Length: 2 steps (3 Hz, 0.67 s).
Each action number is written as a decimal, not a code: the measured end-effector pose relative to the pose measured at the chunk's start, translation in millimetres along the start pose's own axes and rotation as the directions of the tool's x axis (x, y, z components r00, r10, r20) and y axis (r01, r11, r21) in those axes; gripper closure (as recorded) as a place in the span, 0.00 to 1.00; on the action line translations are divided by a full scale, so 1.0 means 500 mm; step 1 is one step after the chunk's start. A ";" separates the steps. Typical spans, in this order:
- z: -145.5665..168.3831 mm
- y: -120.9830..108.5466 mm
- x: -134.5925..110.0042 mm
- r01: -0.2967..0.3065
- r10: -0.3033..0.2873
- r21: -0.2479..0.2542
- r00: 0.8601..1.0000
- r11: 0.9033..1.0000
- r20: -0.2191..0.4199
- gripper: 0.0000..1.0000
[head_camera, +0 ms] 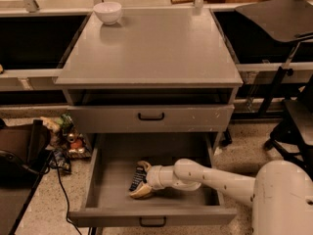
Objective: Pick rxbar blueberry from middle drawer and place on counter
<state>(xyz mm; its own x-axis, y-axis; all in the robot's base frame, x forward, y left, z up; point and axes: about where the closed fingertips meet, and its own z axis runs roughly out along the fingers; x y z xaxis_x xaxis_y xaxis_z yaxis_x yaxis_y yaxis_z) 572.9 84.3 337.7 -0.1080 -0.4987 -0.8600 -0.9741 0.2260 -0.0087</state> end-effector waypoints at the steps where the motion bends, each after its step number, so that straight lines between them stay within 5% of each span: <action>1: -0.005 0.000 -0.008 0.000 0.000 0.001 1.000 1.000 0.000 0.54; 2: -0.011 0.000 -0.017 0.000 0.000 0.001 1.000 1.000 0.000 0.78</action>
Offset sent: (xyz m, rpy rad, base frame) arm 0.0038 -0.0217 0.0035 -0.0014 -0.0684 -0.0302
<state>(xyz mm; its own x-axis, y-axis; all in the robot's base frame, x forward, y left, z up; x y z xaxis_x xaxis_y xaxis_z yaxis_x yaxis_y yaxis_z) 573.0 84.2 347.8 -0.1075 -0.4985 -0.8602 -0.9740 0.2264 -0.0095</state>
